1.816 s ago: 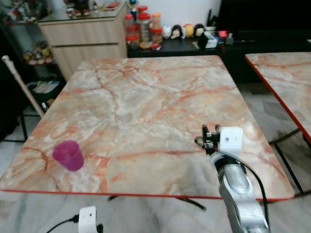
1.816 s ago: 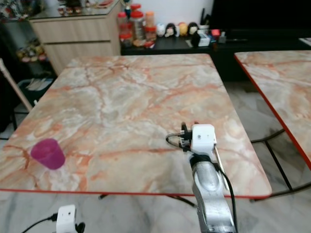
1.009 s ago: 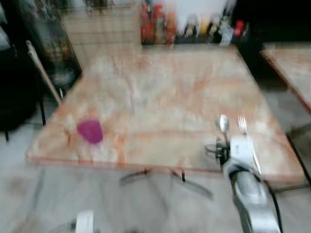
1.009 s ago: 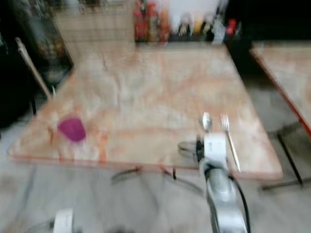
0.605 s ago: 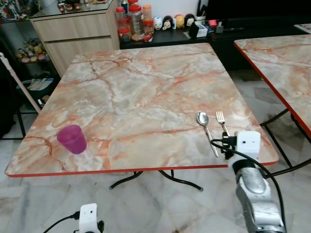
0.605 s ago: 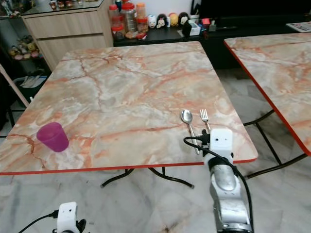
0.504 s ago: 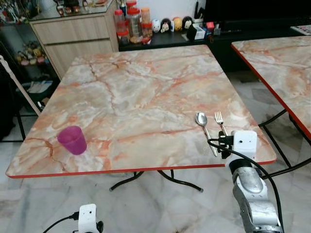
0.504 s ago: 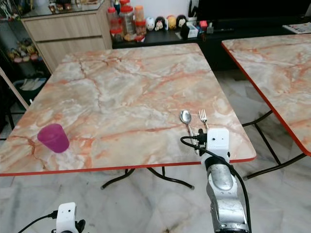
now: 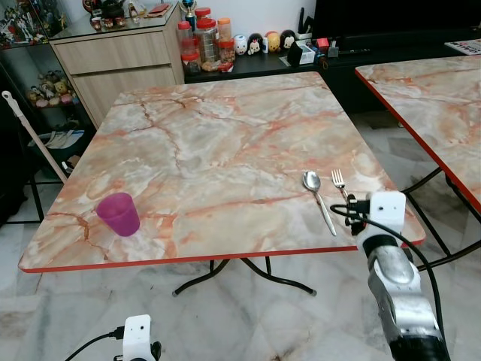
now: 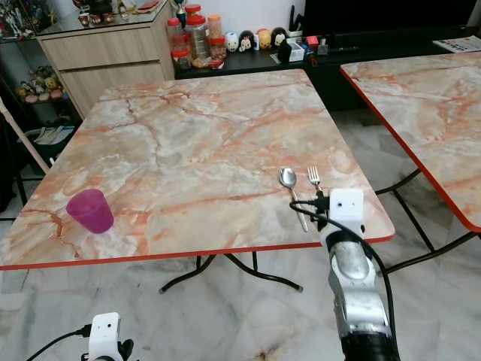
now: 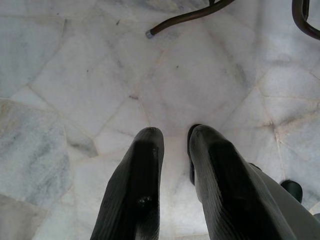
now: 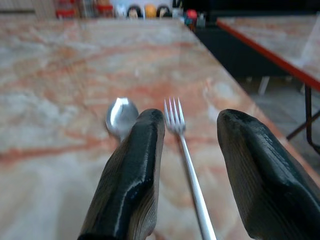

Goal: Setting the table

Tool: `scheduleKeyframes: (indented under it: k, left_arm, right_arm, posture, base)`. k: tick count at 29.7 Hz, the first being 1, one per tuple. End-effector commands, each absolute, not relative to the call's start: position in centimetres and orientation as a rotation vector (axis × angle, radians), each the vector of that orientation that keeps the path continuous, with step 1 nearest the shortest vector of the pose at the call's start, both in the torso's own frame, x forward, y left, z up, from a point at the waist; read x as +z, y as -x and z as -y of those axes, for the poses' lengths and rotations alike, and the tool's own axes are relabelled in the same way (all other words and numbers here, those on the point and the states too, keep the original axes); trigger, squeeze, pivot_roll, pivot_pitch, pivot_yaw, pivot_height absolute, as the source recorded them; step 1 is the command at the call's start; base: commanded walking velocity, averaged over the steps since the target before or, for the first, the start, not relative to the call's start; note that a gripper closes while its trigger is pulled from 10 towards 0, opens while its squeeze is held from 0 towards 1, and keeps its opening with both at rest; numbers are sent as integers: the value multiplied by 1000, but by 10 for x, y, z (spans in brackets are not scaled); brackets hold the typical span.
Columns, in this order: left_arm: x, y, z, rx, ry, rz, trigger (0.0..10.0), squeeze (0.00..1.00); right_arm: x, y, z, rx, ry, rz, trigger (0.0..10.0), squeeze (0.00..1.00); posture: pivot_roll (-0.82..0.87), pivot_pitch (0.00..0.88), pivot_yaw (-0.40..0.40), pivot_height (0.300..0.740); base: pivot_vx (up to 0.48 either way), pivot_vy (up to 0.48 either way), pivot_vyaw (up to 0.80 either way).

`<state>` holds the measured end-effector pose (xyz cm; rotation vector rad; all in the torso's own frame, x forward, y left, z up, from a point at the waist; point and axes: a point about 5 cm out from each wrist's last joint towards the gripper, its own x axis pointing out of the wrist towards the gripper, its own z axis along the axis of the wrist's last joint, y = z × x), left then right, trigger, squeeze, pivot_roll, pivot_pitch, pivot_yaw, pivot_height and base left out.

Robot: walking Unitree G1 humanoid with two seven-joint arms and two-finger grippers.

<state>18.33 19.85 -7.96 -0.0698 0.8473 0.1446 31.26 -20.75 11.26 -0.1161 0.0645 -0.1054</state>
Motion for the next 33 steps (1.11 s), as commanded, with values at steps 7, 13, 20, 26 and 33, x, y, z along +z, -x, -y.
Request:
scheduleKeyframes:
  k: [7, 13, 20, 26, 33]
  left_arm:
    - [-82, -179, -201, 150, 63, -870, 10000, 0]
    - [-82, -178, -201, 151, 62, -871, 10000, 0]
    - [-82, -178, -201, 149, 62, -872, 10000, 0]
    - [-82, -177, -201, 153, 67, -870, 10000, 0]
    - [-83, -177, -201, 164, 74, -866, 10000, 0]
  right_arm:
    - [112, -318, 197, -66, 95, -53, 10000, 0]
    - [109, -320, 191, -42, 90, -55, 10000, 0]
    - [108, -320, 190, -35, 95, -59, 10000, 0]
    - [106, -319, 188, -25, 94, -61, 10000, 0]
    - [105, -320, 184, -10, 93, -67, 10000, 0]
  posture:
    - [-16, 26, 83, 740]
    - [-13, 27, 82, 740]
    - [-13, 29, 82, 740]
    - [-7, 32, 77, 740]
    - [-1, 34, 73, 740]
  base:
    - [284, 0, 0]
    - [290, 0, 0]
    - [298, 0, 0]
    - [247, 0, 0]
    - [0, 0, 0]
